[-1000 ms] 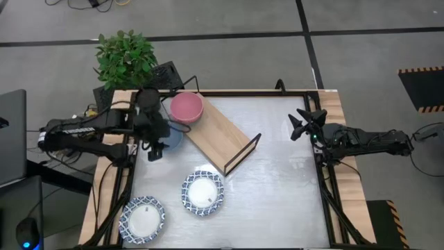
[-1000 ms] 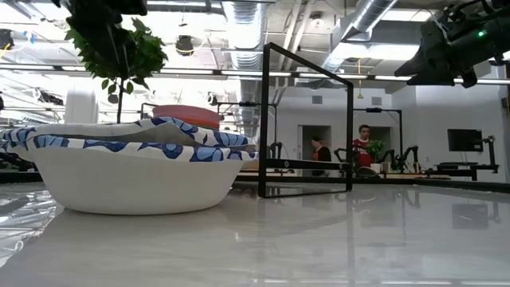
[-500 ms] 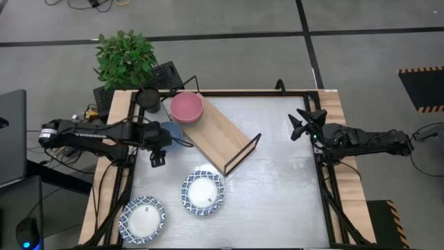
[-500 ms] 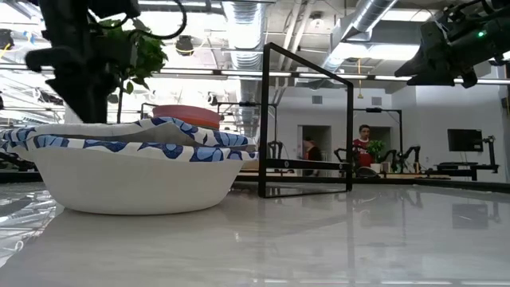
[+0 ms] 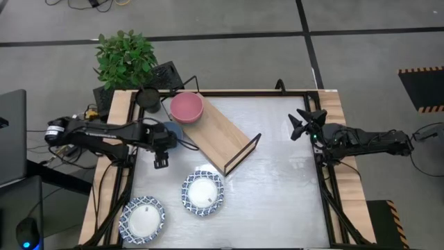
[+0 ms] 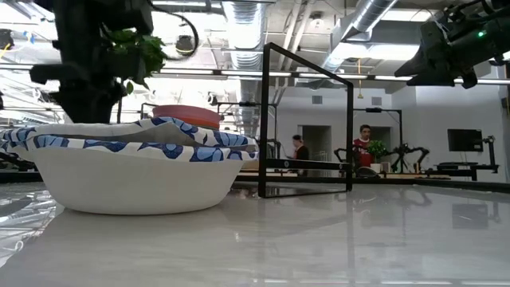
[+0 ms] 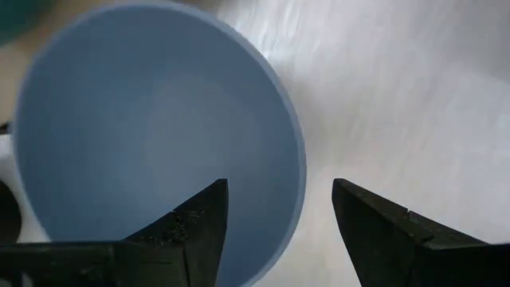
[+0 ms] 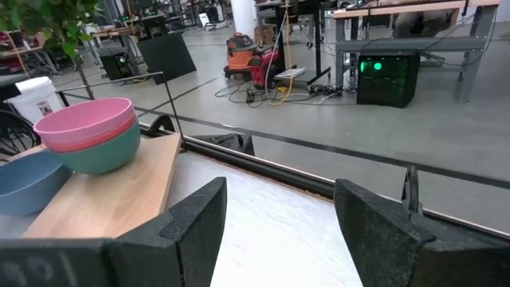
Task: Place and stack bowls onto a shelf
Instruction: Stack the blue bowl on the pink bowl
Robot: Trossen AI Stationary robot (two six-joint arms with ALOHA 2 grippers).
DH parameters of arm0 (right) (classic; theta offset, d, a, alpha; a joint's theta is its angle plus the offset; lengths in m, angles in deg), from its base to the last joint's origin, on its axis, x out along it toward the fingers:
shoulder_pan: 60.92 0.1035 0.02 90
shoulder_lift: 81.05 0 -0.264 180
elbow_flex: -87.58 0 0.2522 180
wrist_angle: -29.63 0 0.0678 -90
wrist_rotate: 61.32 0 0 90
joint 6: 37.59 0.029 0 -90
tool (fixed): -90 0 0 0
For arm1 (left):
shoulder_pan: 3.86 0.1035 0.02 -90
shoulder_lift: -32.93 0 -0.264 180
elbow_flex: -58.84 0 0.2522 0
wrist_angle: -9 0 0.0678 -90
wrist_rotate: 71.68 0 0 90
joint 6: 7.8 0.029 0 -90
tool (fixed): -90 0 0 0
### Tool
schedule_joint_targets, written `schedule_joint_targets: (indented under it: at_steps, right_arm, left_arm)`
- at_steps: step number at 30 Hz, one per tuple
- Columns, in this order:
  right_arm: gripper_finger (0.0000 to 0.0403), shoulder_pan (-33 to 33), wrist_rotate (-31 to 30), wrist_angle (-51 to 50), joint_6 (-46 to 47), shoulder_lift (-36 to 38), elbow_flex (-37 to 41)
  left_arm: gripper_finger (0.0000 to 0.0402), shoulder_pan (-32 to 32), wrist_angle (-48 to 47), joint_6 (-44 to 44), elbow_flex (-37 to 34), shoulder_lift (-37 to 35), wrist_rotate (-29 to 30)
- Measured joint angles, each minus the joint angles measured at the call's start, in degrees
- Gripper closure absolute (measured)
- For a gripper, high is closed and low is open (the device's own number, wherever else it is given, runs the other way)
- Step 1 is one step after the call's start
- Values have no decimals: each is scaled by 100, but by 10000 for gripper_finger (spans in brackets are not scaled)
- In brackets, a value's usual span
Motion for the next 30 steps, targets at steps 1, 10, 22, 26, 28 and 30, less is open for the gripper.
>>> schedule_joint_targets:
  at_steps: [1,10,22,26,28,30]
  right_arm:
    - [143,2,0,1,-1,0,0]
    - [143,0,0,1,-24,0,0]
    - [143,2,0,-2,-39,0,0]
    - [143,0,-2,-2,-38,0,0]
    - [143,1,-2,-2,-38,0,0]
    - [143,2,-1,-2,-38,0,0]
  left_arm:
    - [191,2,1,15,0,138,-39]
    - [216,2,-6,33,2,1040,-87]
    - [394,2,-151,25,275,916,-262]
    - [398,0,-201,49,593,798,-255]
    - [400,0,-209,113,725,734,-211]
    - [401,0,-224,133,838,692,-123]
